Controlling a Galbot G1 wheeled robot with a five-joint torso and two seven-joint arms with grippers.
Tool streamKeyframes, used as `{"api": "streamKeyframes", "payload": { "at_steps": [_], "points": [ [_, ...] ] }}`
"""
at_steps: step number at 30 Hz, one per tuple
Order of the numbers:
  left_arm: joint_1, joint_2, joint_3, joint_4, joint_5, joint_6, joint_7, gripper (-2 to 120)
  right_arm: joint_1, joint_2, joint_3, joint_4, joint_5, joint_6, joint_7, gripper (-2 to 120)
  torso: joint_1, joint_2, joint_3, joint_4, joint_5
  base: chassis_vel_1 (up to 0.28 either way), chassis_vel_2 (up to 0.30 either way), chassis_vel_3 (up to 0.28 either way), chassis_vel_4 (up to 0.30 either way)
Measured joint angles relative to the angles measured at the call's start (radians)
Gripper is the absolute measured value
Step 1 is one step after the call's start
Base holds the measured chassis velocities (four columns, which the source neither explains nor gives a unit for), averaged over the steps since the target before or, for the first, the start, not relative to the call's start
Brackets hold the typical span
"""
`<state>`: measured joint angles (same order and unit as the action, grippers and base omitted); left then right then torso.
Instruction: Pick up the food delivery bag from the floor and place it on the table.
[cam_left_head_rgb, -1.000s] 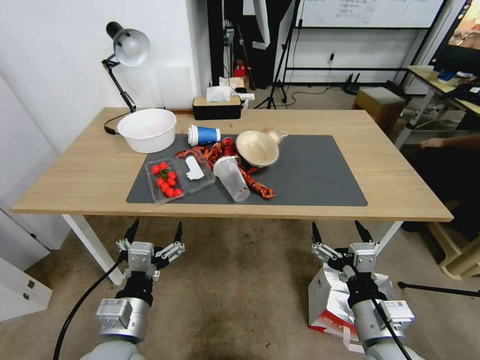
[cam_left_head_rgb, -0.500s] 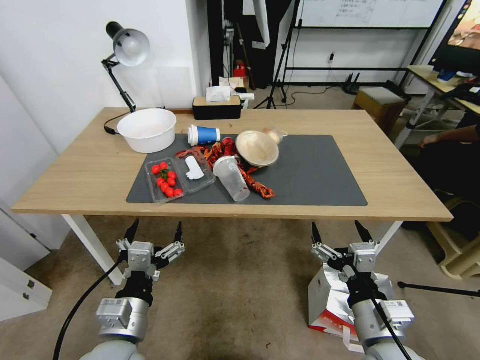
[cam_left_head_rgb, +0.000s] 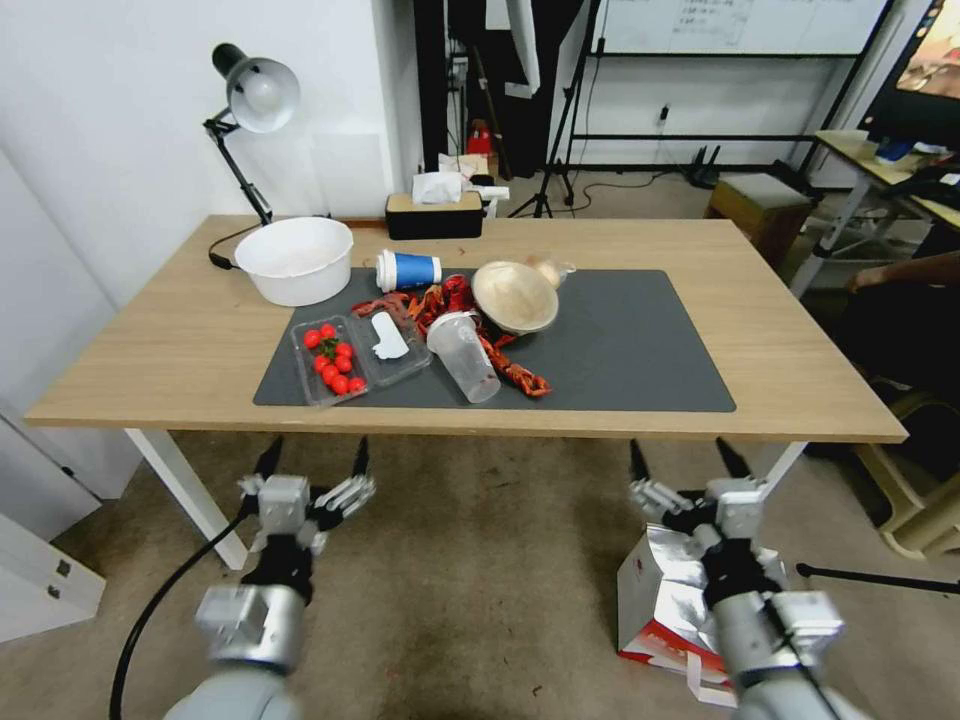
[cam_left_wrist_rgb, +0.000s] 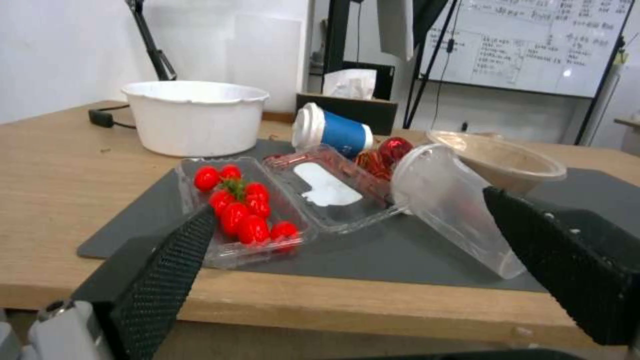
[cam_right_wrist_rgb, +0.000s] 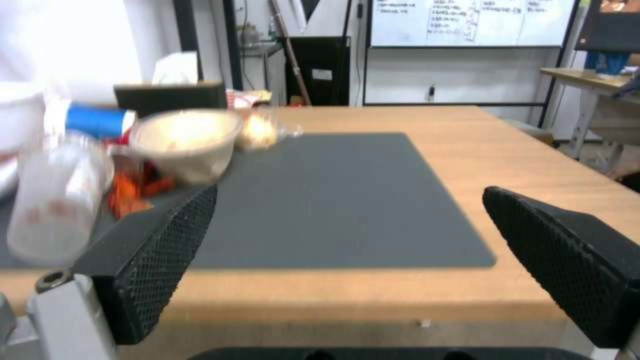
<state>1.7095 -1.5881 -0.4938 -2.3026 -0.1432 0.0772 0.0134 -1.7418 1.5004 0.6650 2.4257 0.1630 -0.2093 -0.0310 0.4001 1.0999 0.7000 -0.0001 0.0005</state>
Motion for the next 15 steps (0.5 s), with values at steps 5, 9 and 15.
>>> {"api": "streamKeyframes", "payload": {
  "at_steps": [5,9,15],
  "points": [
    [-0.003,0.005,-0.006,0.013,-0.004,-0.018,0.004,100,0.011,-0.002,0.001,-0.003,0.036,0.017,-0.015,100,0.0,0.0,0.0,0.0002,-0.0002,0.0,0.0,0.0,0.0],
    [-0.002,0.012,-0.017,0.029,0.003,-0.045,0.016,100,0.012,-0.004,-0.004,-0.012,0.038,0.03,-0.016,100,0.0,0.0,0.0,0.0001,-0.0004,0.0,0.0,0.0,0.0],
    [-0.001,0.015,-0.028,0.04,0.015,-0.059,0.018,100,0.012,-0.01,-0.004,-0.019,0.038,0.039,-0.017,100,0.0,0.0,0.0,0.0001,-0.0006,0.0,0.0,0.0,0.0]
  ]
}}
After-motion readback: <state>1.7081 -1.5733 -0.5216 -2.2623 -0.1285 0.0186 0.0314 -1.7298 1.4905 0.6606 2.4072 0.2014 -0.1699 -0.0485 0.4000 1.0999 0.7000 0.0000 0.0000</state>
